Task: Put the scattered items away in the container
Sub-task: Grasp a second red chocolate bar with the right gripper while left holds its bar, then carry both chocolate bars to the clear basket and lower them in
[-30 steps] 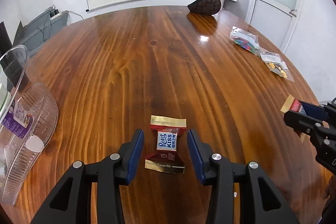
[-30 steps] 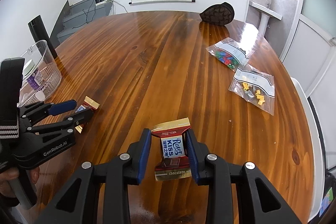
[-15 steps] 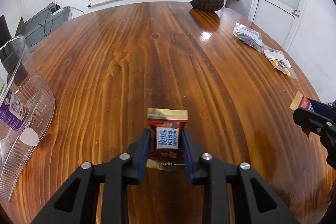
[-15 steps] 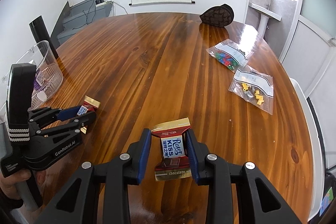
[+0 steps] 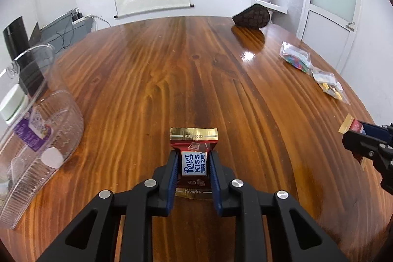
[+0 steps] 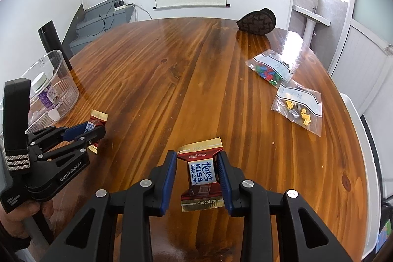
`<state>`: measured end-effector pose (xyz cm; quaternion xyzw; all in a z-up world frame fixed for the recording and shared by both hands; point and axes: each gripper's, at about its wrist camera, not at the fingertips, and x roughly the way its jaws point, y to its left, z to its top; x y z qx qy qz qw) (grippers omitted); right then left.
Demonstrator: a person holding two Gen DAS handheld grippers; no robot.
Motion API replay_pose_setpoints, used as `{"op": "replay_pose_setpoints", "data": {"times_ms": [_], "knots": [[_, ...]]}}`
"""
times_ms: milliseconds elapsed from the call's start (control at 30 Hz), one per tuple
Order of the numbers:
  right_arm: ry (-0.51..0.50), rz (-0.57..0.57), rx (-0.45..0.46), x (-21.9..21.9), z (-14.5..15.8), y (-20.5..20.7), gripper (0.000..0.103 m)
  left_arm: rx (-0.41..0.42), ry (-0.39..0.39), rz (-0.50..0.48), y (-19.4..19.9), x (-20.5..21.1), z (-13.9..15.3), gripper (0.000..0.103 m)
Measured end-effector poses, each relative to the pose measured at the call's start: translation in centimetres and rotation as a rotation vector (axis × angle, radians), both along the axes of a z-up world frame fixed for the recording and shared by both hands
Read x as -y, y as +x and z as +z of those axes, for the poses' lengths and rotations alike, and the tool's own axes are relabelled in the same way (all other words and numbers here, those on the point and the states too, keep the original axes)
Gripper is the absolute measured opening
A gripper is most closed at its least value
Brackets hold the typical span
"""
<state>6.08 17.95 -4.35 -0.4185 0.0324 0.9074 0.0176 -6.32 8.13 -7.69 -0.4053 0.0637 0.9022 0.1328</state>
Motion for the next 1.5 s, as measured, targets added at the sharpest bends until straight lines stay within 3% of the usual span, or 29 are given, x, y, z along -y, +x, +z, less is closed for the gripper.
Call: {"op": "replay_pose_setpoints", "data": {"times_ms": [333,633,1133,1500], "knots": [[0.012,0.053,-0.028,2.7,1.3,-0.7,0.034,-0.081,0.038,0.073,1.8,3.1,3.5,0.023],[-0.016,0.172,-0.080,7.6,3.0,-2.1,0.034,-0.159,0.071,0.188,4.5,9.1,7.0,0.023],[-0.096,0.533,-0.203,23.5,7.5,-6.8,0.034,-0.251,0.029,0.555,7.1,24.5,10.6,0.024],[-0.107,0.686,-0.171,33.5,6.4,-11.3,0.034,-0.209,-0.015,0.609,5.0,28.3,9.5,0.024]]}}
